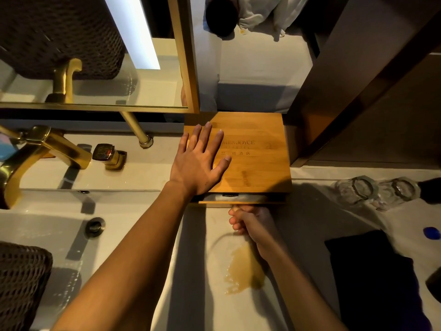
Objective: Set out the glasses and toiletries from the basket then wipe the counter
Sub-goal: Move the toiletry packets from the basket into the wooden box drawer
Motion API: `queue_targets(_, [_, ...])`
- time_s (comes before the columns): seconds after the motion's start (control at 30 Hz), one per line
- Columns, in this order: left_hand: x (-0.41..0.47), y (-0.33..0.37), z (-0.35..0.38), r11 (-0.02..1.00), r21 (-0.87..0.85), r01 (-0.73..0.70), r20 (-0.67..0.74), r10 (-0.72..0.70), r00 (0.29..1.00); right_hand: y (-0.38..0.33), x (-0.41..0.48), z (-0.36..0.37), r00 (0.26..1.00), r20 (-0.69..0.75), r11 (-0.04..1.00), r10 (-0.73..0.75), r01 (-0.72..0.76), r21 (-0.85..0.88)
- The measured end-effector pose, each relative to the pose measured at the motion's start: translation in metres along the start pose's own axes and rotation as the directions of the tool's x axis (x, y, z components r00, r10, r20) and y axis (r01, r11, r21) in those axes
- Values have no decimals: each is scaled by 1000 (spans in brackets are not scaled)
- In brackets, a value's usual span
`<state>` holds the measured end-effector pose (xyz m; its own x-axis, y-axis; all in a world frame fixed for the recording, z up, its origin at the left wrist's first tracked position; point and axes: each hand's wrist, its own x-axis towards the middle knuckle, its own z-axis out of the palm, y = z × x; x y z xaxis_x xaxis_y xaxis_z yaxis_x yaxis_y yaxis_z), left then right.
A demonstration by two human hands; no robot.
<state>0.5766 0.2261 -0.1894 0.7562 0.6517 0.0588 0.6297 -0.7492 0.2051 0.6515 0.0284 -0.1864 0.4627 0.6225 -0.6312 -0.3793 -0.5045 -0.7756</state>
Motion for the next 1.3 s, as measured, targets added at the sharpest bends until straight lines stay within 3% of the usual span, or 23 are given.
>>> queue_targets(0.5, [1,-2,4,1000,-16,-2,6,2,1000,-10,21,1,1000,29,1000,-2,2,-25])
queue_targets(0.77, [1,-3,6,1000,-8,-4,8,4,1000,6,25,10,988,-136,997,-68,61,-56])
queue_targets(1.07, [-30,1,-5,999,14,38,113,-40,993,16,30,29,955,-289,997,-68,75,14])
queue_targets(1.3, [-95,5,-12,996,-67,67,216,-51,975,5,14,20,973,-219,993,-76,52,-111])
